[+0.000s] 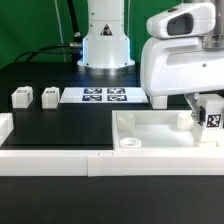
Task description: Assemble square table
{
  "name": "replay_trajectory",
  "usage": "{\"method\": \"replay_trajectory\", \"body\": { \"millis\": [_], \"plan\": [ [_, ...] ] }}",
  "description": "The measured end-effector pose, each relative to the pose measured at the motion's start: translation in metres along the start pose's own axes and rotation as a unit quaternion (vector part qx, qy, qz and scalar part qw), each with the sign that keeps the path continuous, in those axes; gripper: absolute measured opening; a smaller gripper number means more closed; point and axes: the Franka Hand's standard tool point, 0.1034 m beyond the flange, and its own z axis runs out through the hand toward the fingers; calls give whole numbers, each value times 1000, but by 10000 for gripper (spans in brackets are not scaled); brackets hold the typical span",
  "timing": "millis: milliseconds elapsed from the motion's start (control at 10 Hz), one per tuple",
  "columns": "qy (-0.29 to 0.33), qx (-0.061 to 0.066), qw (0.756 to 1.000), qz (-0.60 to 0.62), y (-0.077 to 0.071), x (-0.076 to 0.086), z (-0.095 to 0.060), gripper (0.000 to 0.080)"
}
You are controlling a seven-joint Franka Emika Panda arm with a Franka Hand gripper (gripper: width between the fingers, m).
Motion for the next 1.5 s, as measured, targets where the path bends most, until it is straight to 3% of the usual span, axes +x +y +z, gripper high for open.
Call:
{"method": "replay_trajectory", "body": {
  "millis": [200,600,700,1100,1300,1400,1500],
  "plan": [
    [11,-1,995,101,3,1,1,295],
    [14,4,949,313,11,1,1,295],
    [10,11,927,375,14,1,2,295],
    [-6,14,818,574,17,-3,2,295],
    [-10,18,745,667,16,-8,3,295],
    [-11,21,730,683,16,-9,3,295],
    [-11,21,739,673,16,-9,3,300]
  ]
}}
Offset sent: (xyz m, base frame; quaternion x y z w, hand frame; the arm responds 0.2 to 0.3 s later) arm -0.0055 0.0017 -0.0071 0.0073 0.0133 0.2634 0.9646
